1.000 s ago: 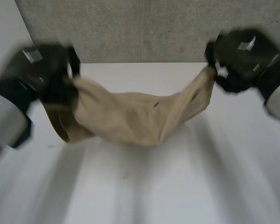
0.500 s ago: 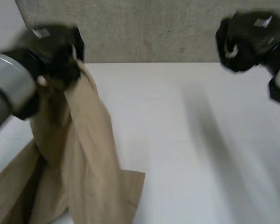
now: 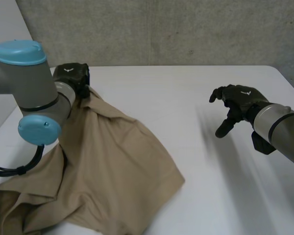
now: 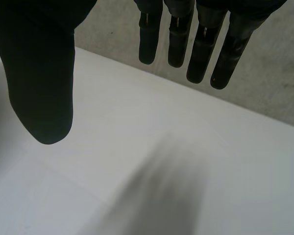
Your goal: Fold the shorts.
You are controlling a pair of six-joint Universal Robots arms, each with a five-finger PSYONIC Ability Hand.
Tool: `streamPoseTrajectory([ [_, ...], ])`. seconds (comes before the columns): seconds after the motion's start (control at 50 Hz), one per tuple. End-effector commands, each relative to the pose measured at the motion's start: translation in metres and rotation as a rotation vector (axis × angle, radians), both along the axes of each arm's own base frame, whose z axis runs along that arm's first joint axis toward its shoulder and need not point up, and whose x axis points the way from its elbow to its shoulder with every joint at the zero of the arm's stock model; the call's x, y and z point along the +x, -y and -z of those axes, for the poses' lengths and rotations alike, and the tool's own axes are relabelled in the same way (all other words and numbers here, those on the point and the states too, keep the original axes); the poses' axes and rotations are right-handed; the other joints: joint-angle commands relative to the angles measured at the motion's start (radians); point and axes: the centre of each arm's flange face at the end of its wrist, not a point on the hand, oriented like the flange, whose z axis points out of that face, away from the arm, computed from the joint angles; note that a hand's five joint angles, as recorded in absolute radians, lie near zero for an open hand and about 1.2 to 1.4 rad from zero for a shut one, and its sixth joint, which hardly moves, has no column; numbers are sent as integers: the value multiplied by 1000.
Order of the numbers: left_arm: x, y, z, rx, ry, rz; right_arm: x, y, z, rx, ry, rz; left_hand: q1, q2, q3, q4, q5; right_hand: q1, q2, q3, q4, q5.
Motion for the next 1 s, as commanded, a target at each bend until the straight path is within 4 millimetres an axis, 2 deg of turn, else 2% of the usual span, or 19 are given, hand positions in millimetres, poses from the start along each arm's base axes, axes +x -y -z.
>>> streamPoseTrajectory([
  [0.02, 10, 15, 4, -12, -1, -50, 4, 2, 15, 96, 82, 30, 271, 197, 208, 193, 249, 4, -52, -48, -37, -42],
  [0.2, 6, 2, 22, 49, 24, -25, 20, 3, 42, 309, 308, 52, 271, 197, 208, 193, 249, 12, -43, -39, -28, -33],
  [0.28, 7, -5, 21, 61, 27, -24, 34, -2, 50, 364, 363, 43, 271, 197, 208, 193, 249, 4, -52, -48, -37, -42],
  [0.44, 17, -31, -18, 11, -2, -19, 62, 7, 63, 355, 394, 0, 271, 197, 208, 193, 249, -17, -72, -68, -58, -63],
  [0.5, 22, -47, -41, -27, -20, -18, 80, 10, 71, 325, 395, -22, 271, 197, 208, 193, 249, -8, -63, -60, -49, -54],
  [0.52, 25, -57, -53, -51, -30, -15, 83, 10, 72, 321, 395, -25, 271, 197, 208, 193, 249, -5, -60, -57, -46, -51],
  [0.56, 28, -66, -65, -77, -42, -13, 89, 11, 76, 318, 391, -28, 271, 197, 208, 193, 249, 1, -55, -51, -40, -45],
  [0.58, 31, -75, -77, -105, -53, -12, 94, 10, 80, 316, 388, -35, 271, 197, 208, 193, 249, 1, -55, -51, -40, -45],
  [0.66, 33, -100, -103, -172, -86, 10, 106, 8, 89, 323, 380, -55, 271, 197, 208, 193, 249, 4, -52, -48, -37, -42],
  [0.76, 36, -119, -120, -217, -116, 25, 119, -3, 98, 343, 368, -90, 271, 197, 208, 193, 249, 59, 4, 8, 18, 14],
  [0.82, 37, -122, -123, -225, -120, 26, 125, -14, 99, 370, 376, -118, 271, 197, 208, 193, 249, 238, 183, 186, 197, 192],
  [0.84, 38, -122, -123, -225, -120, 24, 126, -17, 99, 376, 382, -123, 271, 197, 208, 193, 249, 366, 311, 315, 326, 321],
  [0.86, 38, -121, -122, -224, -119, 22, 127, -18, 98, 382, 386, -128, 271, 197, 208, 193, 249, 519, 464, 467, 478, 473],
  [0.88, 38, -121, -122, -221, -118, 22, 127, -21, 97, 392, 394, -132, 271, 197, 208, 193, 249, 933, 878, 881, 892, 887],
  [0.9, 38, -121, -121, -220, -117, 22, 127, -22, 94, 392, 399, -136, 271, 197, 208, 193, 249, 1032, 977, 981, 991, 986],
  [1.0, 39, -118, -117, -209, -112, 16, 121, -28, 70, 361, 413, -167, 271, 197, 208, 193, 249, 1033, 978, 982, 992, 987],
])
